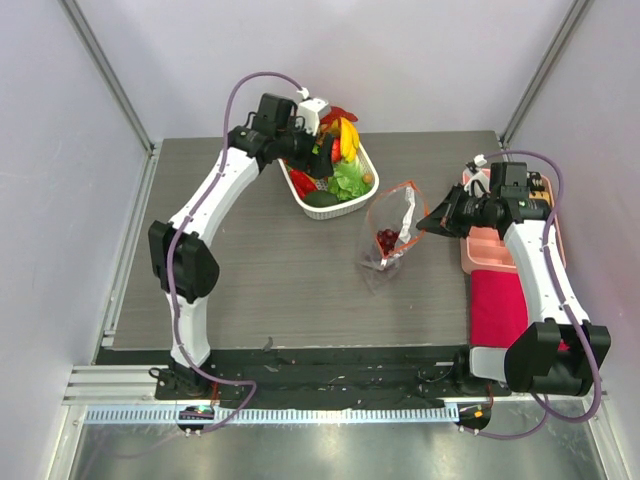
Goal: Place the food in the zip-top bag and seal the zipper
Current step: Adjust the zipper food storage bag at the center of the board, then pick up the fake fruit from the bin.
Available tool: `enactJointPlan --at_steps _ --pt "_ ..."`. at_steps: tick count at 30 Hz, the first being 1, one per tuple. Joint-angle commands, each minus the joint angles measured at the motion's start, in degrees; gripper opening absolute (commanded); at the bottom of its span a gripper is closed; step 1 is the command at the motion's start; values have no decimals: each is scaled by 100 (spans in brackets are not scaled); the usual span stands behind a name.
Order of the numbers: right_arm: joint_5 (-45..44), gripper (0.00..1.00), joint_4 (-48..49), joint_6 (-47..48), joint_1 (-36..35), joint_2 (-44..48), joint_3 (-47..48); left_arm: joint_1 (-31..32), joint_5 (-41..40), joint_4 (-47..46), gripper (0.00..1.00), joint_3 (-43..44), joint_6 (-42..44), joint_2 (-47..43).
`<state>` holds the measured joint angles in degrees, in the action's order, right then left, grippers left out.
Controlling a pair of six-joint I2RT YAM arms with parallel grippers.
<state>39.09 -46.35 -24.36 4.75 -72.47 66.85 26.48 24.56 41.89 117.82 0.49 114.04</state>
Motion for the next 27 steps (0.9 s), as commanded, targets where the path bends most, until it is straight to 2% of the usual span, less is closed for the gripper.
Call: enactJointPlan --at_steps 1,4,8,9,13,18,20,27 --pt "72 1 249 -95 17 -22 56 -327 -1021 -109 81 321 85 259" --pt "64 1 302 -104 17 -13 56 -389 -1444 -582 80 5 -803 294" --pt "46 1 328 -113 17 -48 21 -398 -718 -1068 80 -452 -867 303" --pt "46 1 328 -104 17 -48 21 -389 -28 -1025 80 -418 -666 355" --pt "72 1 328 -113 17 -48 47 -389 900 -351 80 -146 834 794" --pt "107 1 328 -95 17 -75 65 -380 998 1265 79 1031 2199 1681" --pt "116 1 328 -104 17 -83 65 -380 1034 1462 79 1138 2742 1762" --pt "134 1 328 -104 17 -180 83 -258 726 1849 75 1156 3782 1920"
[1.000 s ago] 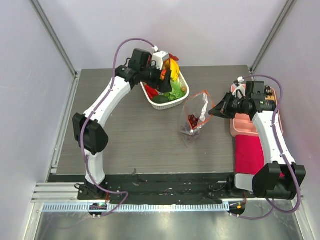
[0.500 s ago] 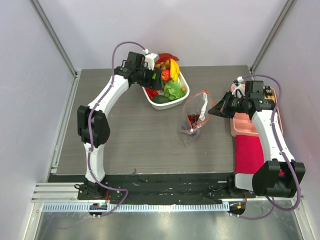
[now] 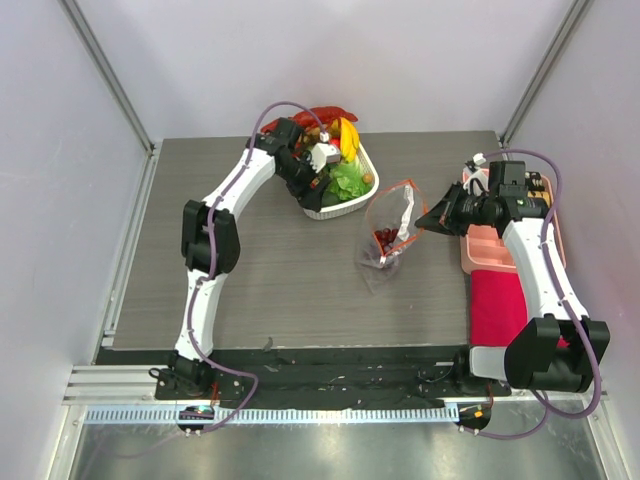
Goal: Place the food in the zip-top bag and seal the zipper
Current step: Pick up the fake fruit from the bin.
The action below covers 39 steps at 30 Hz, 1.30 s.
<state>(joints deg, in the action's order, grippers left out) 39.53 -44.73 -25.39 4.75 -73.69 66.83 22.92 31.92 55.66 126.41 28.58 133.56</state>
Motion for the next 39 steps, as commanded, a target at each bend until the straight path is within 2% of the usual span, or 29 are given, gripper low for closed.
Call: enactJointPlan --at_steps 1,6,8,9,10,12,17,27,29,34,39 --pt "81 1 175 -19 17 -84 85 108 -71 490 74 262 1018 12" --pt "90 1 166 -28 17 -110 129 125 -81 148 62 95 808 12" --pt "90 1 166 -19 17 -110 146 117 59 51 60 68 737 4" --pt "81 1 166 -19 17 -110 146 117 216 7 61 59 633 -14" --pt "81 1 166 -19 17 -110 155 125 288 -46 68 42 553 4" --pt "90 1 166 -28 17 -110 173 125 341 -257 71 50 360 39" --pt "108 1 166 -45 17 -146 199 125 280 -731 72 33 -308 100" --pt "125 1 166 -28 17 -181 217 125 350 -1110 73 33 -757 311" --pt "117 1 166 -28 17 -181 234 125 315 -1101 69 59 -766 373" --pt "125 1 166 -19 17 -190 261 117 358 -1039 45 33 -757 233" --pt "125 1 175 25 17 -190 252 108 324 -1417 40 -327 -889 -479"
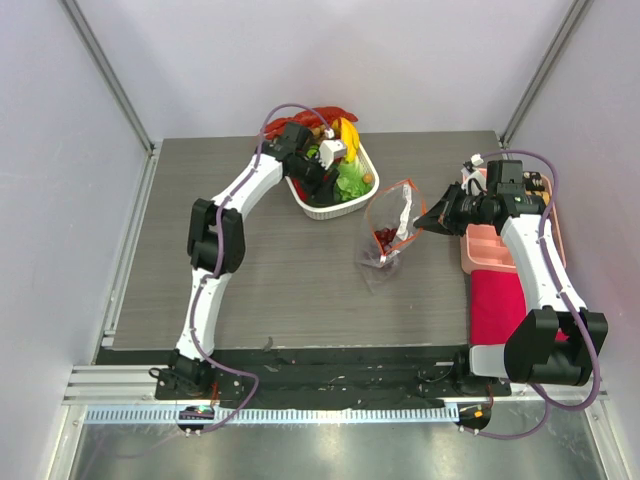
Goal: Place the food in the zip-top bag and seal the zipper
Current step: Pick up the fake fruit from the bin, then place the fake fruit in the zipper food storage bag.
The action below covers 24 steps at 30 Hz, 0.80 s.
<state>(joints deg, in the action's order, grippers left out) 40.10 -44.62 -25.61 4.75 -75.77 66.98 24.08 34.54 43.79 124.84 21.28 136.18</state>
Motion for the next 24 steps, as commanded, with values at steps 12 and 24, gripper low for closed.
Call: enactJointPlan --at_steps 12,24 --pt "95 1 287 38 17 -52 254 -43 245 -661 32 -56 -1300 -1656" --pt "183 1 498 -173 17 -70 237 1221 545 -2225 29 129 -3550 -2298"
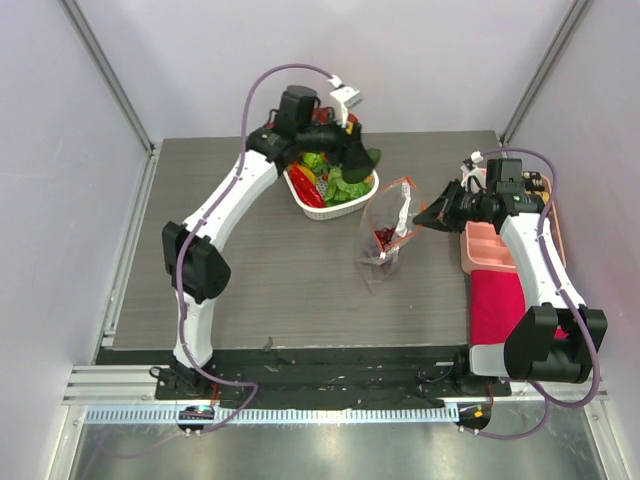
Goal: Place the food in the zip-top bag and seal the zipper
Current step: Place the fake fruit in the zipper food storage bag.
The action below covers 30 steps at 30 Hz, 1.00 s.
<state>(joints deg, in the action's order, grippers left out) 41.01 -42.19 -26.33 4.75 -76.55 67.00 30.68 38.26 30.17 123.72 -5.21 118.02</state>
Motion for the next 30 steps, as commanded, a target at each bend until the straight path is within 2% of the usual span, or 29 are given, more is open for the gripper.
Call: enactJointPlan --at_steps 1,8,15,16,20,24,28,30 --pt "91 1 273 -118 17 18 234 754 138 -951 29 162 -990 -481" --pt "100 1 317 -189 17 44 226 1256 15 -1277 29 -408 -1228 -420" --pt "100 1 291 -162 17 114 261 1265 -363 -1189 31 -1402 -886 -709" --pt "100 1 291 -154 17 114 252 1257 -389 -1189 35 -1482 -833 -823" --pt "117 1 291 -153 17 79 243 1257 -486 -1110 68 -1597 -657 -1008" --pt "117 1 291 -154 17 71 243 1082 -495 -1426 88 -1544 -989 -1202" --pt "126 1 291 -145 17 97 243 529 -775 -1725 90 -1106 -1710 -1079" --pt "126 1 291 -118 17 88 226 352 -1335 -1936 88 -1078 -1904 -965"
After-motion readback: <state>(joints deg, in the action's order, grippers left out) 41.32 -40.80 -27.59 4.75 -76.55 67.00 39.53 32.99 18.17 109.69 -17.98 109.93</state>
